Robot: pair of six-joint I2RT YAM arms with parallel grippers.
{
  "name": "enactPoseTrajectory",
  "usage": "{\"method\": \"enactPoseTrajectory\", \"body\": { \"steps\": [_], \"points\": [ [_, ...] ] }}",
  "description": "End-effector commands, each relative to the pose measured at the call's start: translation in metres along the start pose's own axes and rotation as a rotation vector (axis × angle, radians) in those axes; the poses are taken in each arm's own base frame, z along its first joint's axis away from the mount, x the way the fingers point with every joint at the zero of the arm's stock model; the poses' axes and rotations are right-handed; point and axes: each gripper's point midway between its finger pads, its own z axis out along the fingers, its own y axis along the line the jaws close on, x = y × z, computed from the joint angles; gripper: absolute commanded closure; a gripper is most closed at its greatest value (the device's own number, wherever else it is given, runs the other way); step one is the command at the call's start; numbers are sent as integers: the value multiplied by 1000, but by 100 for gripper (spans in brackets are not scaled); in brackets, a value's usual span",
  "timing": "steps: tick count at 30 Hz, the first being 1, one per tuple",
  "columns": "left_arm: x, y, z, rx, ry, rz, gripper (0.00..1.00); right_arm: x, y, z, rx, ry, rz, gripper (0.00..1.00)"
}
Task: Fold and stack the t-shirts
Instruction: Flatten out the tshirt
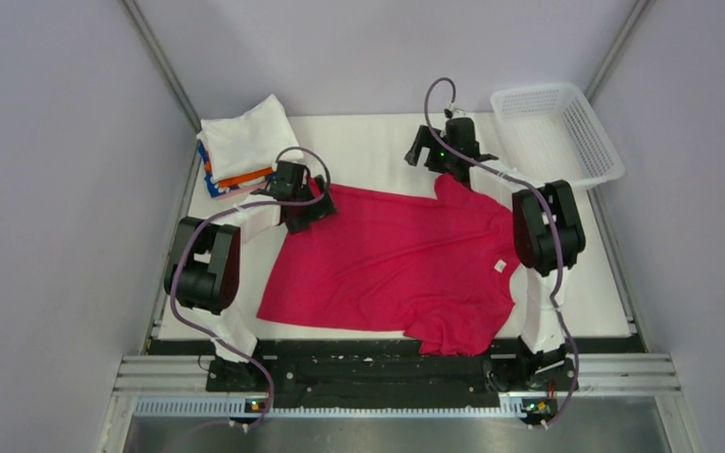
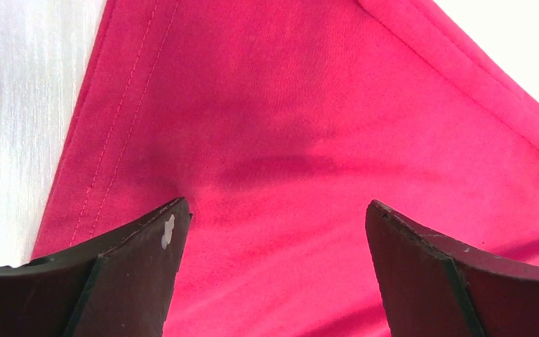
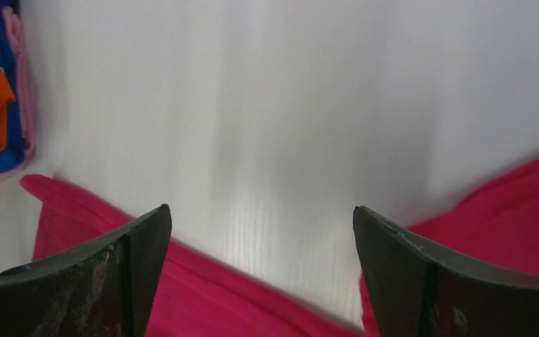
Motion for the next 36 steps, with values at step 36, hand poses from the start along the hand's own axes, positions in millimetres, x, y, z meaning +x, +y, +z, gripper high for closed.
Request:
{"method": "enactPoseTrajectory", "body": {
  "steps": [36],
  "points": [
    [-159,-39,101,-53,-190,-68,1,48,-136,-31,469,207,-20,1]
  ]
}}
